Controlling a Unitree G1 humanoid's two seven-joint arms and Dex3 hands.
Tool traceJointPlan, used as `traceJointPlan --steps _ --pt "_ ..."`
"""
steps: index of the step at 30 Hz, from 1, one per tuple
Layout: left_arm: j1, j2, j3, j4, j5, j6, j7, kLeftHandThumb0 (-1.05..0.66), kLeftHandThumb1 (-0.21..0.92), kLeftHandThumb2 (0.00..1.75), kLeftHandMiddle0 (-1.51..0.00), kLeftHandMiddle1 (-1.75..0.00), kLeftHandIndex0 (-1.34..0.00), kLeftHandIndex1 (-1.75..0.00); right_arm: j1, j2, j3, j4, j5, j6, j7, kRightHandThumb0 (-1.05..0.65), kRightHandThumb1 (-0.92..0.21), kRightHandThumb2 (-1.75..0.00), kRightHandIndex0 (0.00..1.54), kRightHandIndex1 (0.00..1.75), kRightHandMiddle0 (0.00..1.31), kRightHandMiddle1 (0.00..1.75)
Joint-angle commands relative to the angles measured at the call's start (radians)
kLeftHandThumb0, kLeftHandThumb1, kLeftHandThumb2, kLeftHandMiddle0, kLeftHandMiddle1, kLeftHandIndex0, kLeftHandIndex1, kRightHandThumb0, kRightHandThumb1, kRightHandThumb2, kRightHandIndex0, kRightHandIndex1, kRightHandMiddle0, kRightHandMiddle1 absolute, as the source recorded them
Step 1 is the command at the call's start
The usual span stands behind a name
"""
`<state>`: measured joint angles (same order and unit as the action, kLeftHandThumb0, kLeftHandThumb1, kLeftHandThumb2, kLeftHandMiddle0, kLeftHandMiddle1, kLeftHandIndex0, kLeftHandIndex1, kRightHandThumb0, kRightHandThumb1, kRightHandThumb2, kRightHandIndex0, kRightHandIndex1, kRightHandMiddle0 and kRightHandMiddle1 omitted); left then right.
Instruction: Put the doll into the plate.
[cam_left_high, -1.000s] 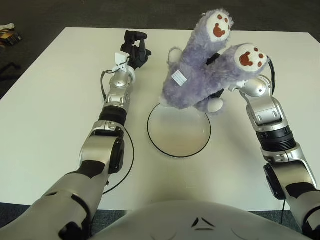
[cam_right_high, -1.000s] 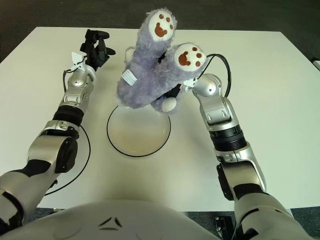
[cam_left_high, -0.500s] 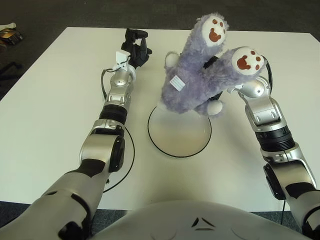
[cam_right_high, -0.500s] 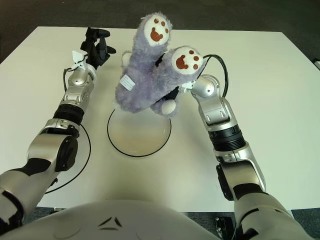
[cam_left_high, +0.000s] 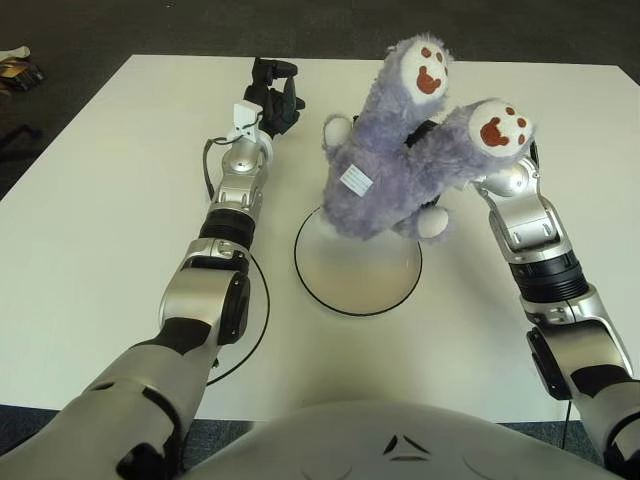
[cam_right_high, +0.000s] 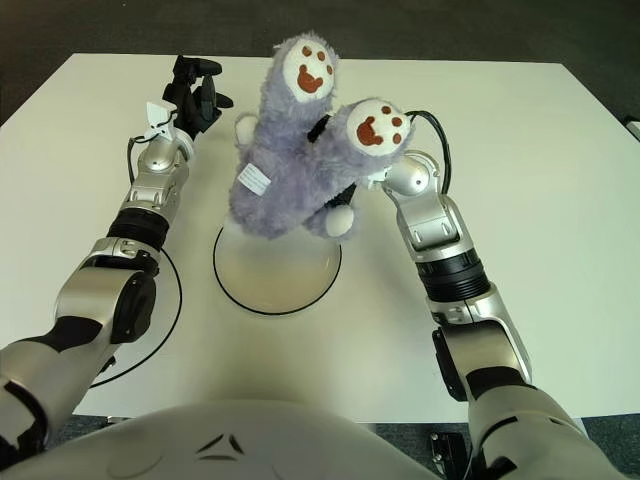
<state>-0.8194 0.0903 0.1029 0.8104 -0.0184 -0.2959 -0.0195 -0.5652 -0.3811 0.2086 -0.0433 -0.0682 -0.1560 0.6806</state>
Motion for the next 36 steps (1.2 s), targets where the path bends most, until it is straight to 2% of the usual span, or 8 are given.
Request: traceJointPlan --steps 1,9,19,24,27,29,31,36 --pt "-0.020 -0.001 -0.001 0.004 0.001 -0.011 0.007 -0.62 0.92 0.72 -0.32 -1.56 0.00 -1.51 -0.005 -0.002 0.006 0.008 0.022 -0.032 0.019 0.00 0.10 -1.74 0.95 1.63 0.70 1.75" --pt "-0.019 0.002 0.001 0.000 -0.001 -0.008 0.005 -0.62 0.91 0.71 -0.32 -1.57 0.00 -1.53 0.011 -0.003 0.013 -0.040 0.013 0.029 0.015 0.00 0.10 -1.74 0.95 1.62 0.70 1.75" --pt "-0.019 0.005 0.006 0.000 -0.003 -0.005 0.003 -0.58 0.83 0.79 -0.36 -1.58 0.00 -1.57 0.021 -0.013 0.017 -0.073 0.001 0.019 0.011 0.00 0.09 -1.72 0.95 1.60 0.70 1.75" --pt "-0.019 0.006 0.010 -0.004 -0.005 0.003 0.004 -0.59 0.85 0.79 -0.35 -1.57 0.00 -1.55 0.036 -0.019 0.015 -0.135 -0.002 0.101 0.010 0.00 0.00 -1.65 0.84 1.67 0.64 1.75" --pt "-0.020 0.005 0.011 -0.004 -0.006 0.004 0.007 -0.59 0.85 0.79 -0.35 -1.57 0.00 -1.56 0.044 -0.021 0.016 -0.163 -0.013 0.130 0.003 0.00 -0.01 -1.63 0.81 1.72 0.68 1.67" --pt "-0.020 0.005 0.011 -0.003 -0.004 0.005 0.012 -0.59 0.86 0.79 -0.34 -1.57 0.00 -1.56 0.048 -0.032 0.023 -0.190 -0.070 0.140 -0.023 0.00 -0.02 -1.61 0.80 1.73 0.70 1.63" --pt "-0.021 0.004 0.012 -0.002 -0.003 0.005 0.015 -0.58 0.87 0.79 -0.34 -1.56 0.00 -1.57 0.052 -0.038 0.029 -0.210 -0.116 0.146 -0.044 0.00 -0.04 -1.53 0.76 1.74 0.80 1.44" --pt "-0.019 0.004 0.011 -0.003 0.000 0.003 0.019 -0.58 0.90 0.78 -0.33 -1.59 0.00 -1.64 0.056 -0.040 0.031 -0.228 -0.135 0.161 -0.049 -0.01 -0.07 -1.45 0.73 1.75 0.85 1.31"
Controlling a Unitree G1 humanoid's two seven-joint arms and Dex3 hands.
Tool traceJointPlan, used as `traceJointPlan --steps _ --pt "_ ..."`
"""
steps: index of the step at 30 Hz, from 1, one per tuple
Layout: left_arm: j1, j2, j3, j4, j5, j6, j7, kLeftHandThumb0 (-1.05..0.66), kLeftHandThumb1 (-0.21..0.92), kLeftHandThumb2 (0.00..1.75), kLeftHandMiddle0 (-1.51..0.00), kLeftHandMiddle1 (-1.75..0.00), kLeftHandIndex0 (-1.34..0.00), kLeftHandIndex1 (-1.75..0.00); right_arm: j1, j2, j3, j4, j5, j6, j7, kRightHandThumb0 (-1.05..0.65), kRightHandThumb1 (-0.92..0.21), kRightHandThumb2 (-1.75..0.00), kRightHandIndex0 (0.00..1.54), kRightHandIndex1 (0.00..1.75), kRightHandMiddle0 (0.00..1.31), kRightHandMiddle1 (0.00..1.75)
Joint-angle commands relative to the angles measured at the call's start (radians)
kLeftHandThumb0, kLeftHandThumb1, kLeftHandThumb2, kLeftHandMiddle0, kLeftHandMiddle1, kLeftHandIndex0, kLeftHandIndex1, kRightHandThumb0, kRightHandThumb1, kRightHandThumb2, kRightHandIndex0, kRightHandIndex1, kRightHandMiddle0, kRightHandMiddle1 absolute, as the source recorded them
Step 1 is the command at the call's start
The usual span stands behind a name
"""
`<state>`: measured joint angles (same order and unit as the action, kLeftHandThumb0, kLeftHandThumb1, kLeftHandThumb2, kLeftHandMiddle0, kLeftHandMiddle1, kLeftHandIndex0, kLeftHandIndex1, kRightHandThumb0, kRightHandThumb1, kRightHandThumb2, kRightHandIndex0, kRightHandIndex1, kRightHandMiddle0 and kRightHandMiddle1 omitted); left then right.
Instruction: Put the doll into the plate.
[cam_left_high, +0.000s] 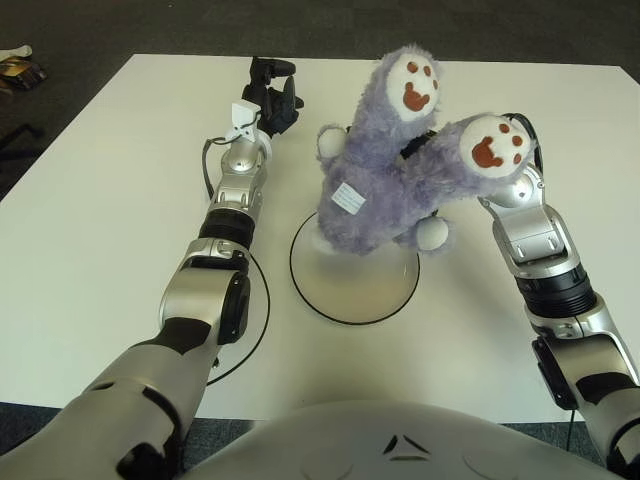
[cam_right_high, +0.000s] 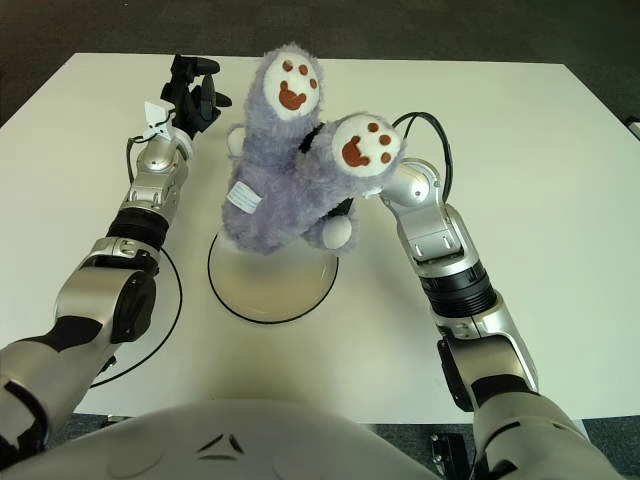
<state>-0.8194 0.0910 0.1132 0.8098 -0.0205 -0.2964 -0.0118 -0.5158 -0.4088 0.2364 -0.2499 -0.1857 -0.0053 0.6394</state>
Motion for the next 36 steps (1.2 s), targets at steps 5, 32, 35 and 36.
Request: traceJointPlan --steps 5,32,35,36 --pt "-0.024 0.004 0.000 0.008 0.008 -0.006 0.027 -0.61 0.92 0.80 -0.31 -1.63 0.00 -1.72 -0.005 -0.027 0.012 -0.019 -0.009 0.002 0.018 0.00 -0.15 -1.42 0.70 1.75 0.69 1.46" --pt "-0.052 0.000 0.013 0.055 -0.001 -0.019 0.050 -0.66 0.92 0.86 -0.31 -1.64 -0.11 -1.75 -0.007 -0.053 0.006 -0.033 0.051 0.063 0.080 -0.52 -0.23 -1.08 0.23 0.99 0.02 1.28" --pt "-0.053 -0.002 0.015 0.058 -0.004 -0.021 0.050 -0.66 0.92 0.86 -0.33 -1.63 -0.11 -1.75 -0.009 -0.054 0.005 -0.034 0.061 0.068 0.090 -0.53 -0.25 -1.06 0.22 0.92 0.00 1.23" --pt "-0.053 -0.002 0.015 0.058 -0.004 -0.022 0.050 -0.66 0.92 0.86 -0.34 -1.62 -0.11 -1.75 -0.010 -0.054 0.005 -0.036 0.069 0.078 0.097 -0.54 -0.25 -1.06 0.22 0.91 0.00 1.23"
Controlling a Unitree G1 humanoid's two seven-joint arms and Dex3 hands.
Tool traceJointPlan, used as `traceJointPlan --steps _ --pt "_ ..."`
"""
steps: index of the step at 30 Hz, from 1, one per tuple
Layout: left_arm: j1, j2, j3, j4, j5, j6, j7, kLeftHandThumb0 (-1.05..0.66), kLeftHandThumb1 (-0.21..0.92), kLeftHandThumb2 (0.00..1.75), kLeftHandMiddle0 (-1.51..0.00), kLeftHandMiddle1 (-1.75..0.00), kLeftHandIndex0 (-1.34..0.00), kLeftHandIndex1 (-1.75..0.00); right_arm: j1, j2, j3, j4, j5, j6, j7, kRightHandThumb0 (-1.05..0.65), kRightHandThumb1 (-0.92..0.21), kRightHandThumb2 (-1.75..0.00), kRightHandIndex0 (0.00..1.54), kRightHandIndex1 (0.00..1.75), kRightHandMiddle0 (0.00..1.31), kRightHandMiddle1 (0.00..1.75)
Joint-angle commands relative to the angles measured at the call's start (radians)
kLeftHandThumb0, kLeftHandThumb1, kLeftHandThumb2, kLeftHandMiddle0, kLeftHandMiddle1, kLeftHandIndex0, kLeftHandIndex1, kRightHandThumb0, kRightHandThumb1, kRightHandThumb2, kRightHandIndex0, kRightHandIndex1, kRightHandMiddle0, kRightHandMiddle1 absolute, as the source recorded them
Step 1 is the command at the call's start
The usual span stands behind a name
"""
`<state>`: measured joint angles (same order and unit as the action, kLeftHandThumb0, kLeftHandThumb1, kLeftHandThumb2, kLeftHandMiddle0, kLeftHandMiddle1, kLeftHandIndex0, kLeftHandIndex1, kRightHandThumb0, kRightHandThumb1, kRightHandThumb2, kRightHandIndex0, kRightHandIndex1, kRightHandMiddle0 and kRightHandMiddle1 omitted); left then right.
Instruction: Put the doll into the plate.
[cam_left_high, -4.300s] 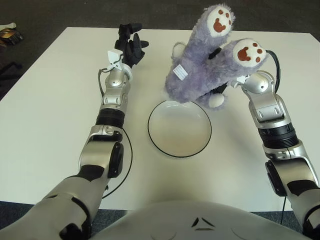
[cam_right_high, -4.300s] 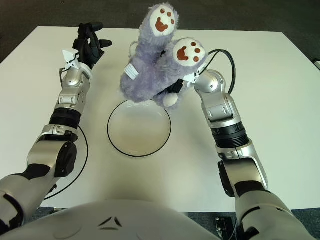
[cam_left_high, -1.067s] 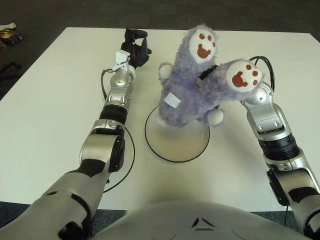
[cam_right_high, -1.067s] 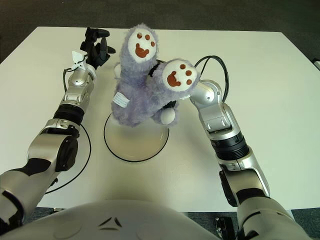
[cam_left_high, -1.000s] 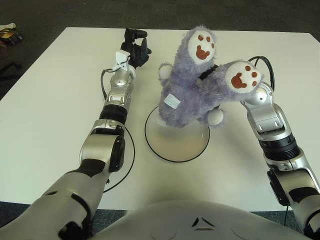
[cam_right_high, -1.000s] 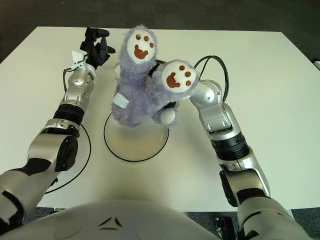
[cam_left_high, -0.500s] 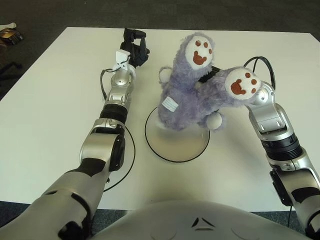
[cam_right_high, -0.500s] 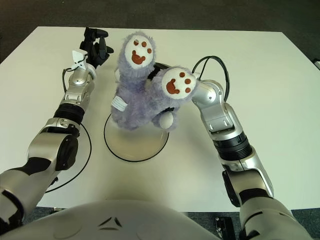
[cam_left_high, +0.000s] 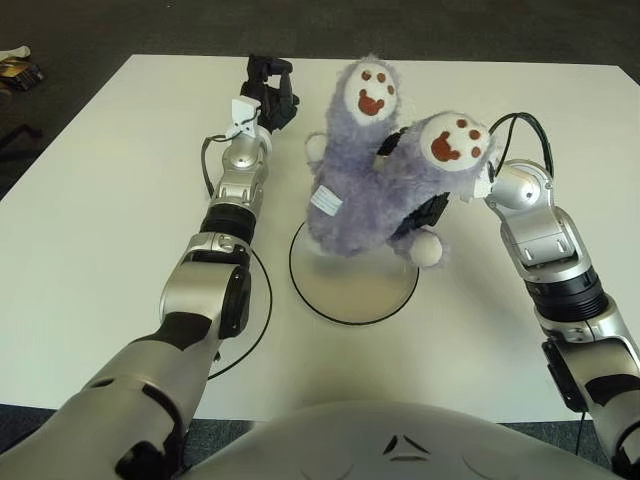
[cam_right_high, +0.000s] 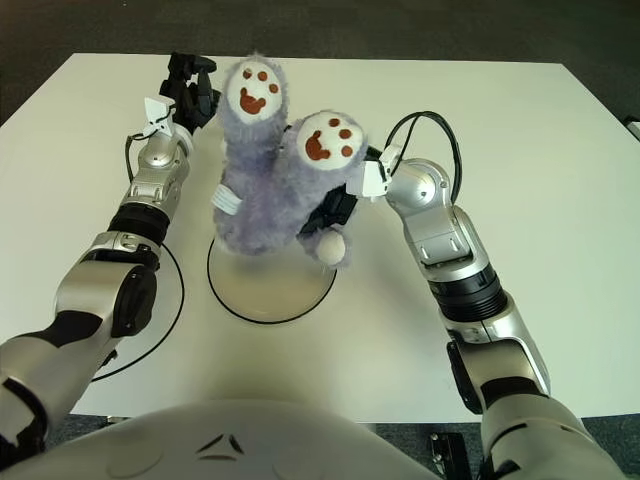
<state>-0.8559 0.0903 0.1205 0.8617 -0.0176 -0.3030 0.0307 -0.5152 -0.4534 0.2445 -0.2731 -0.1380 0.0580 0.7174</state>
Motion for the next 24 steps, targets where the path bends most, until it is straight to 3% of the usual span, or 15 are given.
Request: traceJointPlan --steps 1,10,24 --pt "-0.016 -0.002 0.007 0.006 -0.007 -0.016 0.007 -0.66 0.92 0.85 -0.34 -1.62 -0.10 -1.75 -0.011 -0.010 -0.004 -0.014 0.027 0.022 0.024 -0.54 -0.26 -1.05 0.21 0.89 0.00 1.20" --pt "-0.013 0.000 -0.001 0.003 0.002 -0.018 0.013 -0.67 0.92 0.84 -0.31 -1.56 -0.08 -1.75 -0.013 -0.013 -0.007 -0.004 0.064 0.014 0.050 -0.53 -0.28 -1.03 0.18 0.80 0.00 1.13" --pt "-0.011 -0.001 0.001 -0.009 -0.009 0.005 0.001 -0.67 0.92 0.83 -0.27 -1.58 -0.08 -1.75 -0.019 -0.021 -0.006 0.001 0.085 0.015 0.072 -0.41 -0.20 -1.12 0.11 0.71 0.00 1.10"
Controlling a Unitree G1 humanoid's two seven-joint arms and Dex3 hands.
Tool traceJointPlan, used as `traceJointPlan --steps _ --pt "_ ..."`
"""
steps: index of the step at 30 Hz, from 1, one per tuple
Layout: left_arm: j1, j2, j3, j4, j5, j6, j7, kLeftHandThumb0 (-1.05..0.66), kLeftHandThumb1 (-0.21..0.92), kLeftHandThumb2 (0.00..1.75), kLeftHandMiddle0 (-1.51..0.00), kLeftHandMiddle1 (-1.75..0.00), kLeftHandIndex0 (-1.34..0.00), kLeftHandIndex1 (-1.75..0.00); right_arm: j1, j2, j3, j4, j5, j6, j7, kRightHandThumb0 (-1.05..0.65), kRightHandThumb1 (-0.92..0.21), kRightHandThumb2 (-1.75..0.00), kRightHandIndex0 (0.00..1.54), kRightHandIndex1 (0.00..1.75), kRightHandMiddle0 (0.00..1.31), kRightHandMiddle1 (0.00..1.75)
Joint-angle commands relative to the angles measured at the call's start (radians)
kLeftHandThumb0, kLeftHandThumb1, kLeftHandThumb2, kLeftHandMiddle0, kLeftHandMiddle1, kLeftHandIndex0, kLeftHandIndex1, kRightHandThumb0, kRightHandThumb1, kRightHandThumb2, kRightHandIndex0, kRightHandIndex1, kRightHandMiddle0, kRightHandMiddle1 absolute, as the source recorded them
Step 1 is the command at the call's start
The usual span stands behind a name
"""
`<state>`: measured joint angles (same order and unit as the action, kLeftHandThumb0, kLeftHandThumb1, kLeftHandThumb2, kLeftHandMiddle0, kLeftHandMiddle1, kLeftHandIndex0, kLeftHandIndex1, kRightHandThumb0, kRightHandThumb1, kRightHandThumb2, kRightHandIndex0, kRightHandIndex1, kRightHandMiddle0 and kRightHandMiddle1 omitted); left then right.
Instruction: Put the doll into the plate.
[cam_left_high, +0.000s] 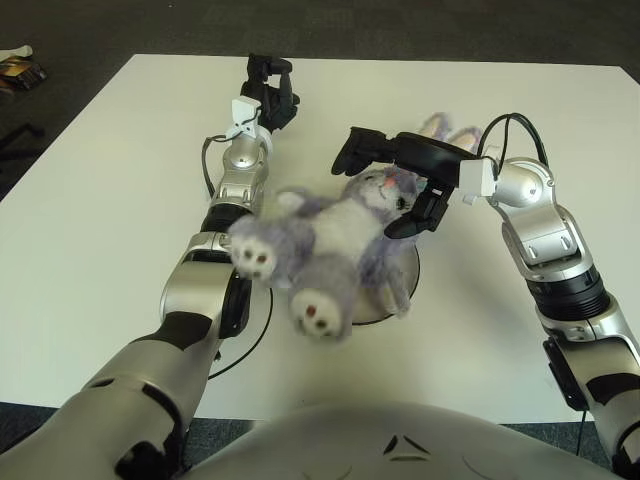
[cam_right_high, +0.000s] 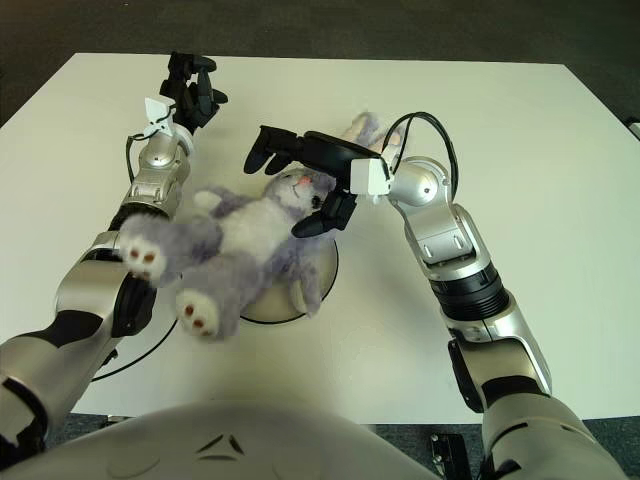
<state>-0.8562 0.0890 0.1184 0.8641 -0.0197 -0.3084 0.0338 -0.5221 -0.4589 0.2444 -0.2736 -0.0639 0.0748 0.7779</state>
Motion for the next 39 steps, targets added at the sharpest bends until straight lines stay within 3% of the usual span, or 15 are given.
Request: traceJointPlan --steps 1,13,24,28,36,39 --pt "-0.011 0.000 0.003 -0.012 -0.007 0.011 -0.002 -0.67 0.92 0.83 -0.28 -1.58 -0.08 -1.75 -0.013 -0.017 -0.005 0.001 0.011 -0.001 0.013 -0.42 -0.19 -1.12 0.11 0.71 0.00 1.09" --pt "-0.007 -0.002 0.003 -0.021 -0.012 0.017 0.000 -0.66 0.92 0.82 -0.28 -1.58 -0.11 -1.75 -0.023 -0.027 0.001 -0.021 0.009 0.047 0.031 -0.40 -0.17 -1.13 0.08 0.69 0.00 1.07" --pt "-0.006 -0.005 0.005 -0.027 -0.017 0.021 0.004 -0.65 0.92 0.82 -0.27 -1.58 -0.15 -1.75 -0.033 -0.035 -0.007 -0.016 0.030 0.050 0.057 -0.50 -0.20 -1.09 0.07 0.72 0.00 1.05" --pt "-0.006 -0.006 0.005 -0.028 -0.017 0.021 0.004 -0.43 0.92 0.60 -0.30 -1.52 -0.19 -1.75 -0.037 -0.043 -0.007 -0.013 0.037 0.053 0.071 -0.53 -0.21 -1.07 0.05 0.72 0.00 1.02" --pt "-0.004 -0.005 0.005 -0.030 -0.014 0.022 0.007 -0.36 0.92 0.52 -0.31 -1.50 -0.20 -1.75 -0.039 -0.047 -0.026 0.029 0.036 -0.012 0.061 -0.55 -0.22 -1.04 0.06 0.71 0.00 1.01" --pt "-0.005 -0.005 0.006 -0.030 -0.016 0.022 0.007 -0.36 0.92 0.52 -0.32 -1.53 -0.20 -1.75 -0.033 -0.046 -0.045 0.061 0.019 -0.072 0.030 -0.58 -0.23 -1.02 0.09 0.74 0.00 1.01"
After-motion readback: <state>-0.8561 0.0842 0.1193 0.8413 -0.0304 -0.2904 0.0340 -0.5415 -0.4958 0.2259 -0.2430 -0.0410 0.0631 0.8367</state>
